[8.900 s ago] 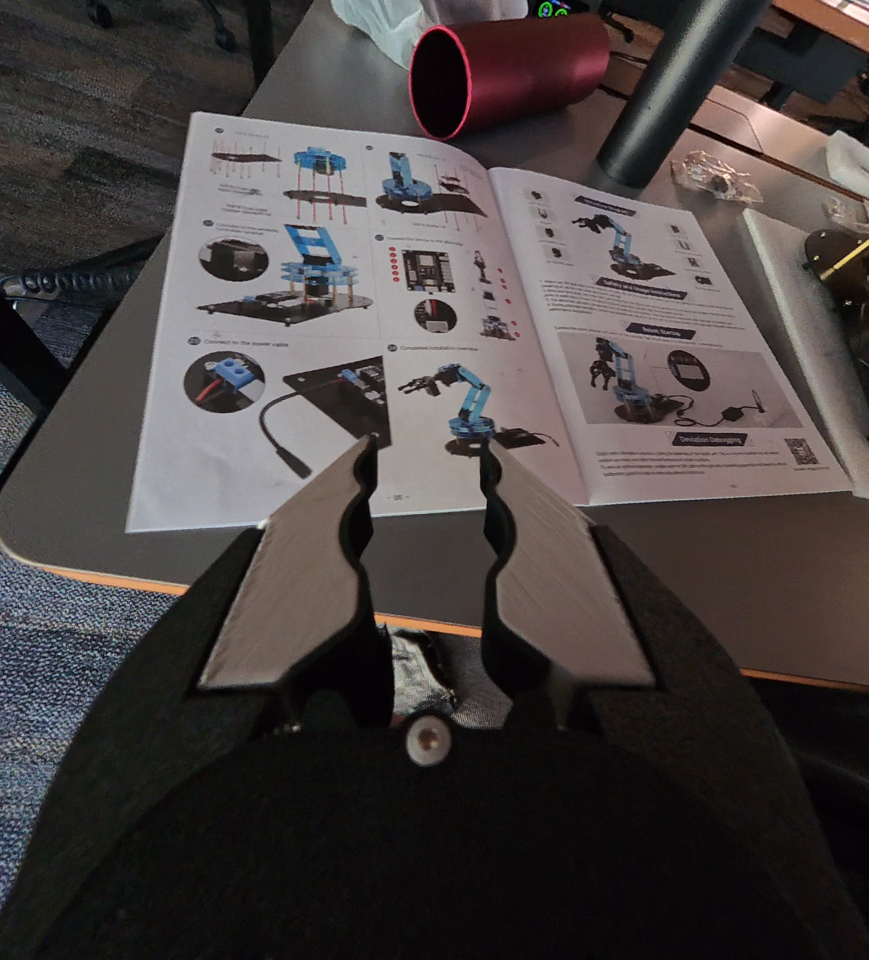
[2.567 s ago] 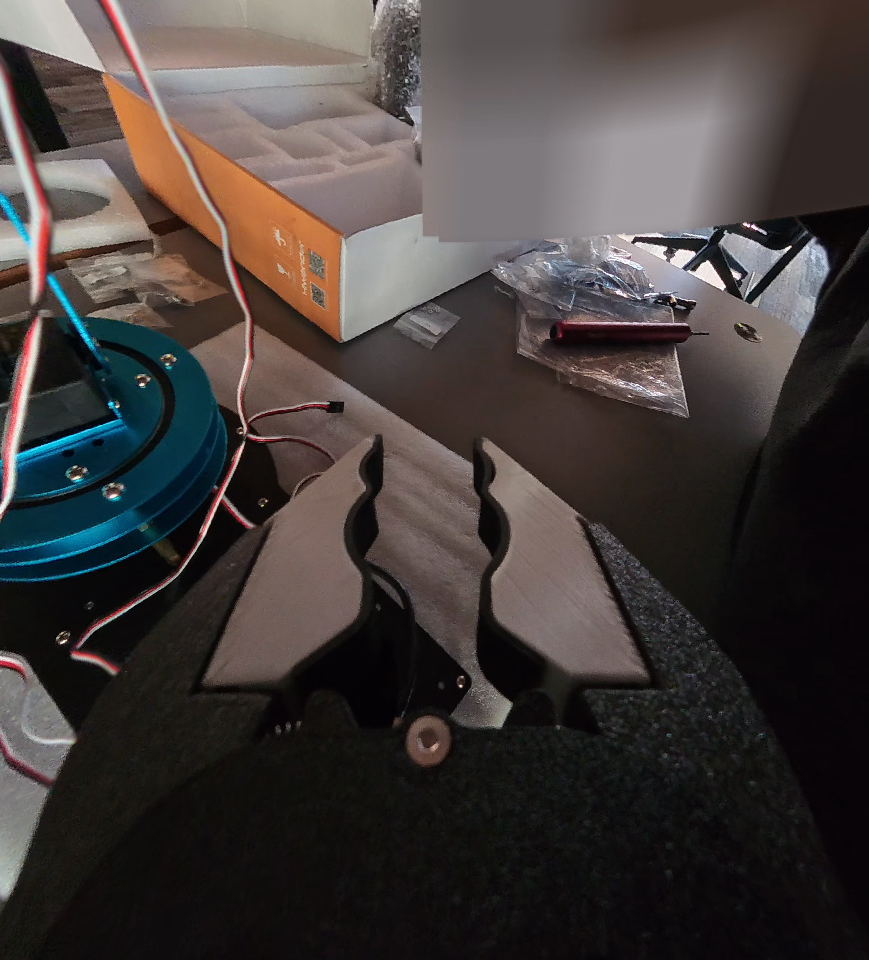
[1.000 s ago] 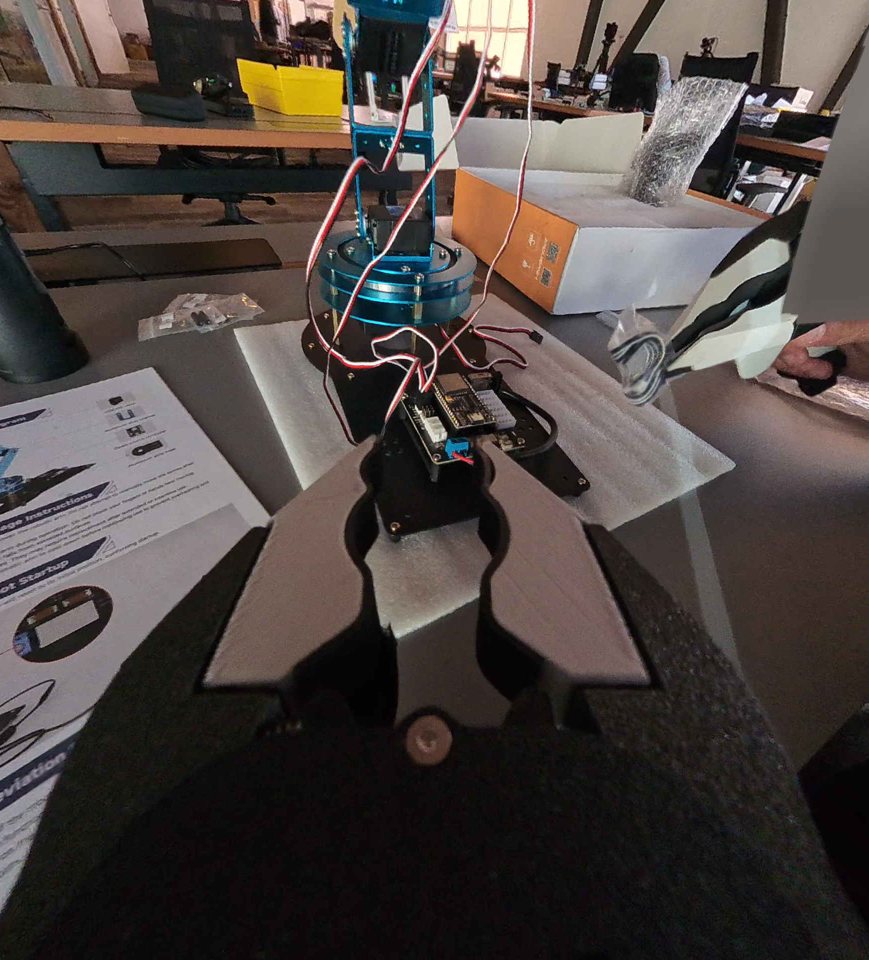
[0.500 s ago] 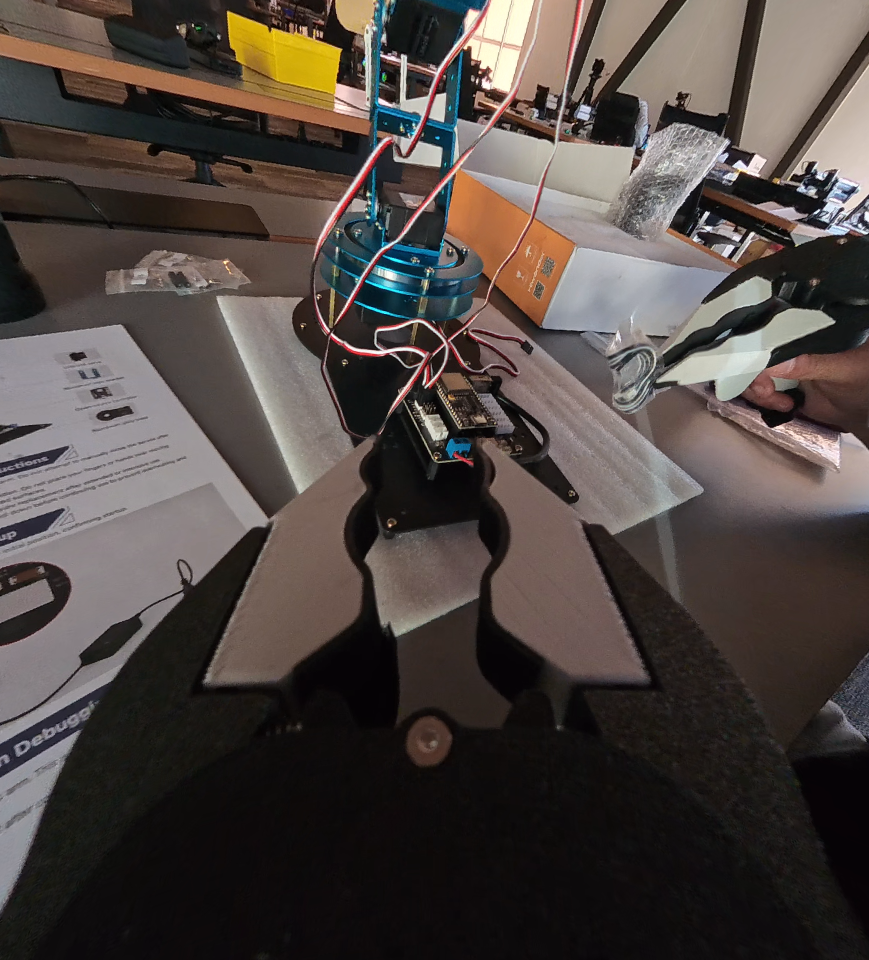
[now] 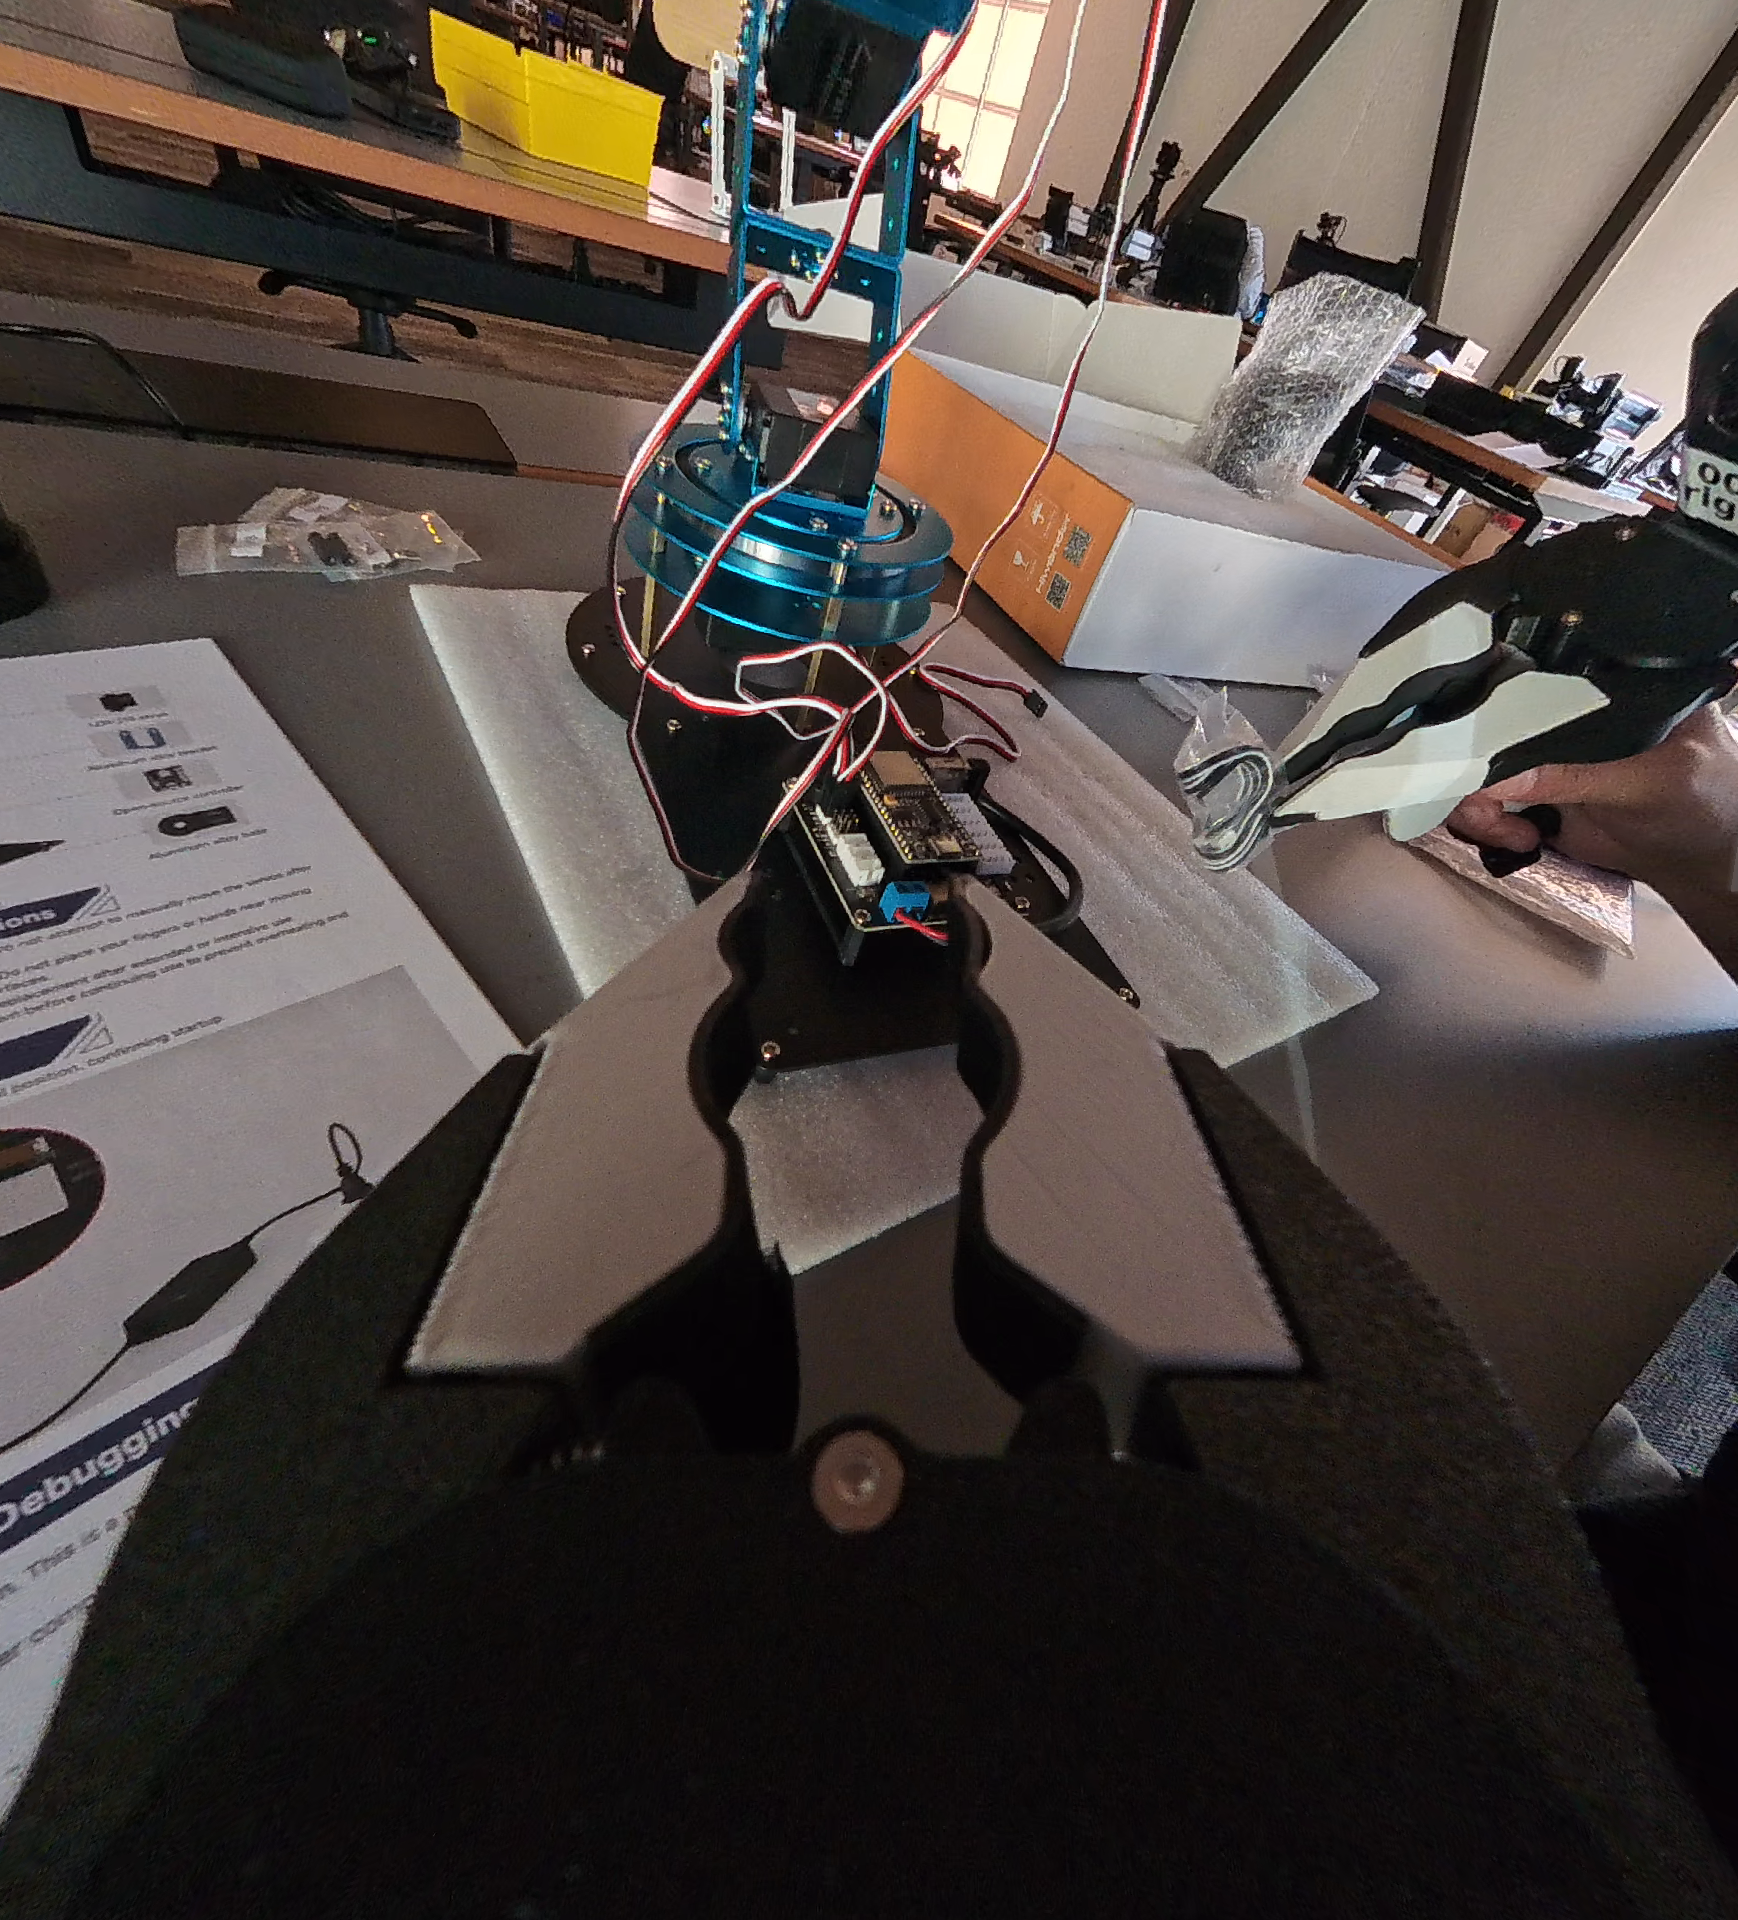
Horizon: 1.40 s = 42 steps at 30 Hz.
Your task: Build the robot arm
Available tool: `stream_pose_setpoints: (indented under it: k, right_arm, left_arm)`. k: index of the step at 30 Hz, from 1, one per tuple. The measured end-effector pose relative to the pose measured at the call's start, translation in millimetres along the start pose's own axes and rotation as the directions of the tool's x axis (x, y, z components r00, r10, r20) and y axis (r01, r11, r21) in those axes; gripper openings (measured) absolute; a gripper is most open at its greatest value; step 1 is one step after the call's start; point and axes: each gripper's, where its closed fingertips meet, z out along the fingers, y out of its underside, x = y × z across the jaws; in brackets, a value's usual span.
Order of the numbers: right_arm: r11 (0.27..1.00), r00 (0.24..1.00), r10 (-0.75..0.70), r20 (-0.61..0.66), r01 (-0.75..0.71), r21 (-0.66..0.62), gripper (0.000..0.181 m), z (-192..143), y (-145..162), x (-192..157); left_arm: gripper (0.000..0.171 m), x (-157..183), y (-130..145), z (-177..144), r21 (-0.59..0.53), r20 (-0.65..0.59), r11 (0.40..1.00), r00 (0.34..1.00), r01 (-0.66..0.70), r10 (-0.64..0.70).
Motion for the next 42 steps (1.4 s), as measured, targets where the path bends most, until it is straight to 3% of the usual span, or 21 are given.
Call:
stream_pose_setpoints:
  k: [27, 34, 42]
  right_arm:
    - [1.0, 1.0, 0.013, 0.028, -0.012, -0.025, 0.007, 4.3, 5.5, -3.6]
    - [0.995, 0.987, 0.099, 0.126, -0.102, 0.015, 0.007, -0.6, -1.8, -11.8]
    - [0.982, 0.971, 0.189, 0.148, -0.186, -0.037, 0.007, 1.9, 7.9, -9.6]
  left_arm:
    - [0.033, 0.0, -1.1, -1.1, 0.01, -0.006, 1.0, 1.0, 0.007, -0.007]
    - [0.034, -0.4, 0.9, 0.6, -0.004, -0.006, 1.0, 1.0, 0.012, -0.012]
    - [0.033, 0.1, 0.7, 0.5, -0.003, 0.006, 1.0, 1.0, -0.008, 0.008]
